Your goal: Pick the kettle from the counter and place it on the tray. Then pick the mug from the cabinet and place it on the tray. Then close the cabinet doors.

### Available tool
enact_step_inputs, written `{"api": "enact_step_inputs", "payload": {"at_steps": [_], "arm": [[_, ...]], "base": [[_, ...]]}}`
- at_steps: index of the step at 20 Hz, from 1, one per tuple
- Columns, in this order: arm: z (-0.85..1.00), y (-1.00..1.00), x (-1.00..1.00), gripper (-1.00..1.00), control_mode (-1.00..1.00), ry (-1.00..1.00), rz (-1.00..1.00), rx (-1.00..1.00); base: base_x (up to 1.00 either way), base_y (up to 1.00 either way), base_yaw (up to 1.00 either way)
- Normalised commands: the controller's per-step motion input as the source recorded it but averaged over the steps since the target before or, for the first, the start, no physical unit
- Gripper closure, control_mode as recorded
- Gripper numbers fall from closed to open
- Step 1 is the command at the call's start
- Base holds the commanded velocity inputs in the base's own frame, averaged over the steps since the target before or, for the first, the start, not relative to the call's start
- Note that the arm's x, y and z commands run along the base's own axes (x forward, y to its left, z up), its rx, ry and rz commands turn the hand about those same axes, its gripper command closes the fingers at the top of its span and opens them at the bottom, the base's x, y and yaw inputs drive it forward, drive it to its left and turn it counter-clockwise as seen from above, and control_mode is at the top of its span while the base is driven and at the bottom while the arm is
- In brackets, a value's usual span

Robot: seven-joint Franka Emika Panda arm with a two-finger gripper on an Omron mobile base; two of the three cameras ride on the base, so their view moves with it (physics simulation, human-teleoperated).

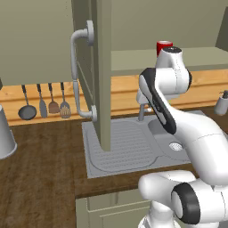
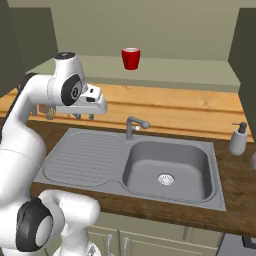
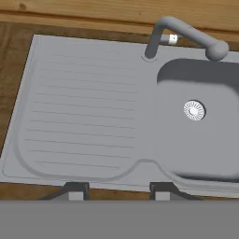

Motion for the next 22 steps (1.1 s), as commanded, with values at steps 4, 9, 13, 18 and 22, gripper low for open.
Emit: {"api": "enact_step_inputs", "payload": {"at_steps": [4, 9, 13, 18, 22], "arm": [[0.0, -0.03, -0.2, -1.0, -1.0, -0.06, -0.02, 0.0], [0.05, -0.26, -0.52, -1.0, -1.0, -0.52, -0.04, 0.0], [0.19, -0.47, -0.37, -1.0, -1.0, -0.25, -0.18, 0.06], [0.38, -0.5, -0.16, -1.0, -1.0, -0.15, -0.17, 0.14], [0.55, -0.28, -0.01, -1.0, -1.0, -0.18, -0.09, 0.11]], "base": [[0.0, 0.0, 0.0], [0.0, 0.0, 0.0], [0.0, 0.0, 0.0], [0.0, 0.0, 0.0], [0.0, 0.0, 0.0]]}}
